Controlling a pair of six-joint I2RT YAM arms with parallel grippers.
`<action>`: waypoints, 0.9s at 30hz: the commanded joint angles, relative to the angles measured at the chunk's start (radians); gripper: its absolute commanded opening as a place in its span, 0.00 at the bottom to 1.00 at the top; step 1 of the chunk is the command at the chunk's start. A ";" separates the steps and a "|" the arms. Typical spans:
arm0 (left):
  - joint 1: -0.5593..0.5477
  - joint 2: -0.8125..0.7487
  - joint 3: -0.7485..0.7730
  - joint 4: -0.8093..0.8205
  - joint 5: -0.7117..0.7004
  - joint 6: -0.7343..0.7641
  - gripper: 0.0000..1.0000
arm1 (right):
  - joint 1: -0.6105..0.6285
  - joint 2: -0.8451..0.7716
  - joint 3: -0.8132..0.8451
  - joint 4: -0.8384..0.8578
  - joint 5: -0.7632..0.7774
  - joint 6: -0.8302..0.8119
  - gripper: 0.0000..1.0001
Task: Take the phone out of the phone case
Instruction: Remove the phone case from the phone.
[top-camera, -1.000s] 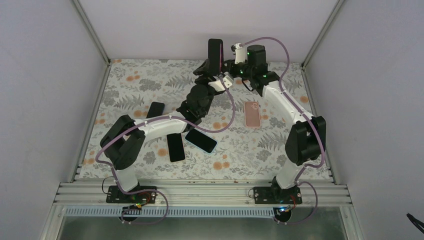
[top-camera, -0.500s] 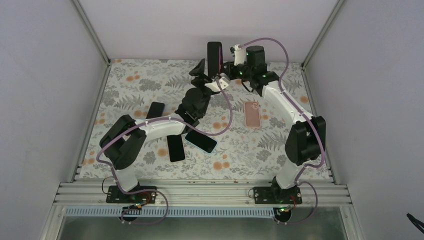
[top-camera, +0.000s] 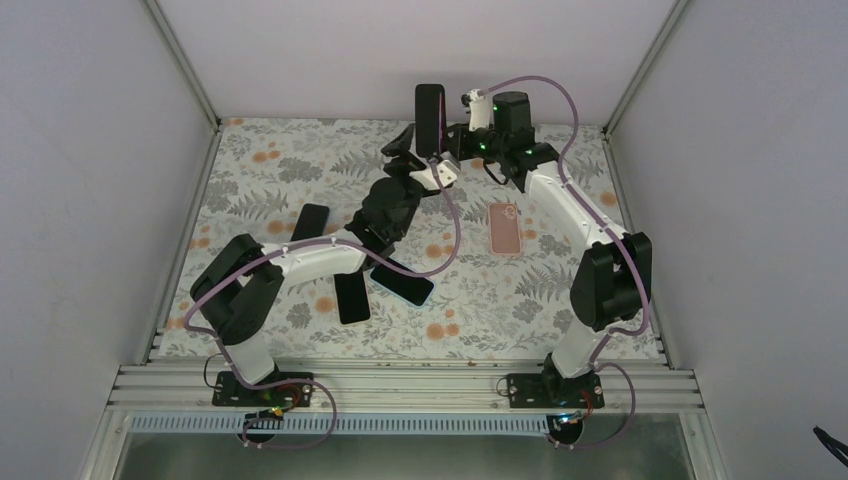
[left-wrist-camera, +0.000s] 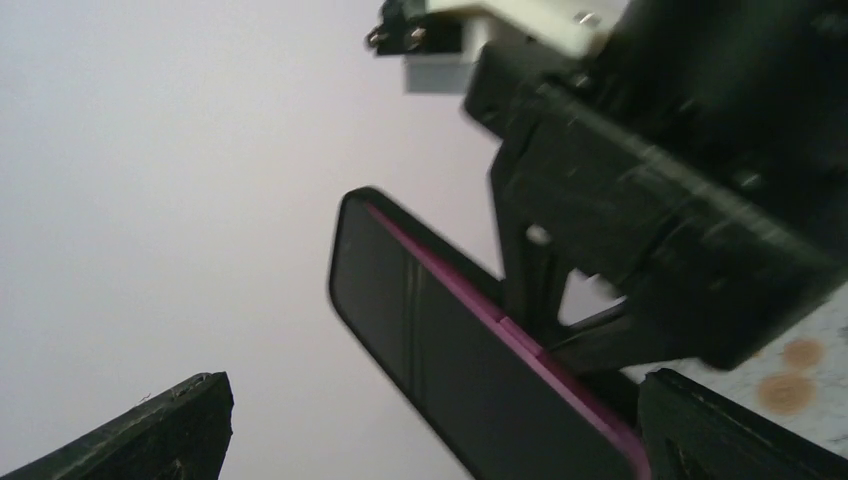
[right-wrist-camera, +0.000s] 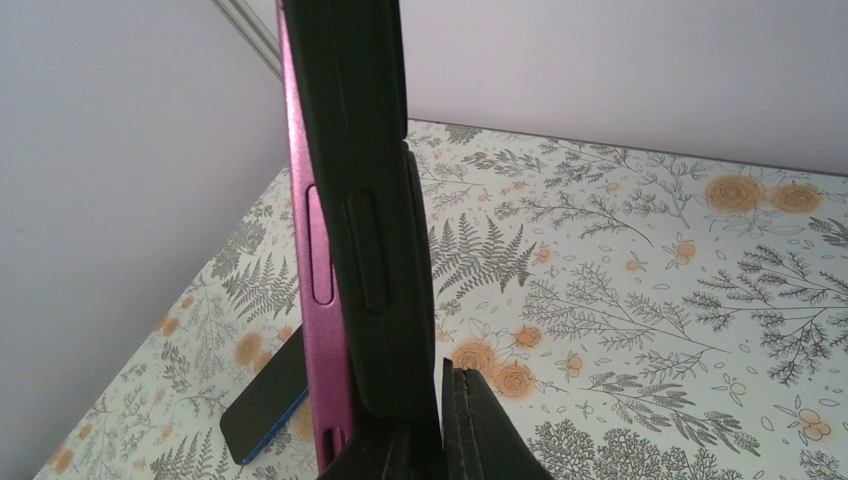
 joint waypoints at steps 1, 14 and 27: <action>-0.008 -0.020 0.054 -0.153 0.073 -0.121 1.00 | -0.003 -0.029 0.049 0.064 -0.003 0.015 0.03; 0.021 0.034 0.075 -0.099 0.027 -0.100 1.00 | -0.002 -0.046 0.046 0.060 -0.010 0.011 0.03; 0.079 0.082 0.085 -0.020 -0.022 -0.059 1.00 | 0.002 -0.066 0.042 0.055 -0.032 0.018 0.03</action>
